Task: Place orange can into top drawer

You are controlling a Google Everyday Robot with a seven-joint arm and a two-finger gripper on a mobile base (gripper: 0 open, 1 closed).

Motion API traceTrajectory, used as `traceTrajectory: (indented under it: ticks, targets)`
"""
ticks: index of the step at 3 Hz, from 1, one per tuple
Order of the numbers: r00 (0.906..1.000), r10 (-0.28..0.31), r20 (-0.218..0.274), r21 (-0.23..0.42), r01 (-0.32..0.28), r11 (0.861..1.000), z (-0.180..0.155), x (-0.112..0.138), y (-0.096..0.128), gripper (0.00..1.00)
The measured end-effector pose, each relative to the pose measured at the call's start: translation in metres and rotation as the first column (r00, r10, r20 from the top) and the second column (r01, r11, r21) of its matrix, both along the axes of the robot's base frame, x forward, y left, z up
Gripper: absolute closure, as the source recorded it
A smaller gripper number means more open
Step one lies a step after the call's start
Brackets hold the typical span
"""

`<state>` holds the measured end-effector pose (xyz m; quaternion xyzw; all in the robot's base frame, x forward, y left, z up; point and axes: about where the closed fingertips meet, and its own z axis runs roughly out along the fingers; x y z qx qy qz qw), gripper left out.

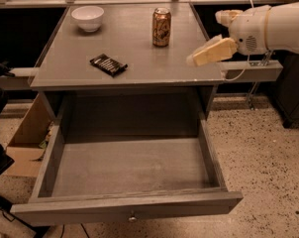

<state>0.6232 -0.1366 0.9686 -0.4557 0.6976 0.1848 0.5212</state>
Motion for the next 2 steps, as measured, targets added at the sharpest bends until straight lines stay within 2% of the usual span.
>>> traceTrajectory:
  ticks: [1, 2]
  targets:
    - [1.0, -0.008, 0.002, 0.084, 0.008, 0.996, -0.005, 0.036, 0.007, 0.0]
    - [0.9961, -0.089, -0.006, 0.204, 0.088, 0.975, -0.016, 0.093, 0.002, 0.0]
